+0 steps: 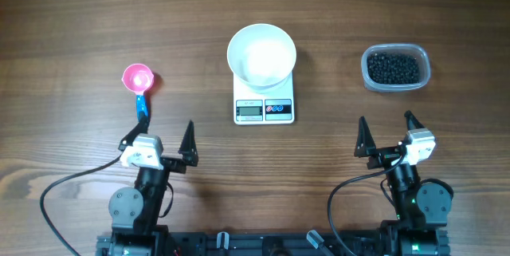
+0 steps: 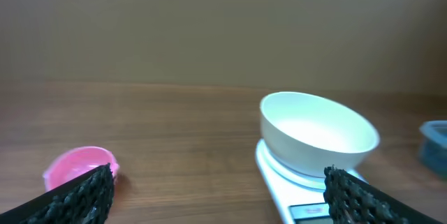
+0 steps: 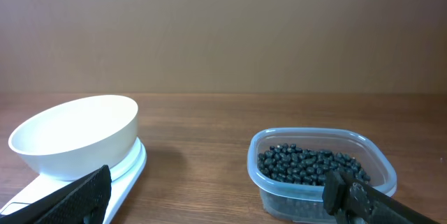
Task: Scoop item into bowl and weigh 150g on scale
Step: 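Move the left gripper to the pink scoop and grasp its blue handle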
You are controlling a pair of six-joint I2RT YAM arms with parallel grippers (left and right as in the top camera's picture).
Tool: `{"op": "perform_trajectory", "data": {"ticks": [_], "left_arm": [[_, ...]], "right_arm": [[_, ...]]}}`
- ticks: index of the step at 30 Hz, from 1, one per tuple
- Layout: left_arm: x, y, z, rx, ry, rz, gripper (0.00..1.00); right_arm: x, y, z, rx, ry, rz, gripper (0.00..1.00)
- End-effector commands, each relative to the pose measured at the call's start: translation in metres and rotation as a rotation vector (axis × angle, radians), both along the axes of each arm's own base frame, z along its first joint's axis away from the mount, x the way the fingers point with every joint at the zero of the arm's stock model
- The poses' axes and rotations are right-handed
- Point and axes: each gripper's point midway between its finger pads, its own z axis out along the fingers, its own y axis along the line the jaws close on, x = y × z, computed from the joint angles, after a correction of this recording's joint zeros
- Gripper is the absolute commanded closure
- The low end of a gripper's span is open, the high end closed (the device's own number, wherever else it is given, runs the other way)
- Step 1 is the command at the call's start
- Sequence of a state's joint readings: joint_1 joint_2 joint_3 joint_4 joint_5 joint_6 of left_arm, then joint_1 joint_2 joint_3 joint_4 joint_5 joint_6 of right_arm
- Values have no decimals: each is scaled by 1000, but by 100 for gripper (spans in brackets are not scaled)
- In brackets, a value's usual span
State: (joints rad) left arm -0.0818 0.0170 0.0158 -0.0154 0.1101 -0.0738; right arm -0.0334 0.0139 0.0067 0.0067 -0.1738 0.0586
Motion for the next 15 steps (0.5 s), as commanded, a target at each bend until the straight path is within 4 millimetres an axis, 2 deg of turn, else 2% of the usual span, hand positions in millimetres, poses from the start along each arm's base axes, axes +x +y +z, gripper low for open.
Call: {"op": "perform_trajectory", "data": {"ticks": [1, 4, 7, 8, 11, 15], "left_arm": [[-3, -12, 19, -98, 34, -70, 0], [1, -13, 36, -94, 113, -72, 0], [13, -20, 61, -87, 194, -109, 0], [22, -22, 74, -86, 255, -111, 0], [45, -24, 97, -61, 393, -110, 0], [76, -26, 118, -52, 619, -101, 0]], "right_arm": [[1, -3, 0, 1, 1, -17, 0], [1, -3, 0, 1, 0, -17, 0], [1, -3, 0, 1, 0, -17, 0], [1, -3, 0, 1, 0, -17, 0], [1, -3, 0, 1, 0, -17, 0], [1, -3, 0, 1, 0, -17, 0]]}}
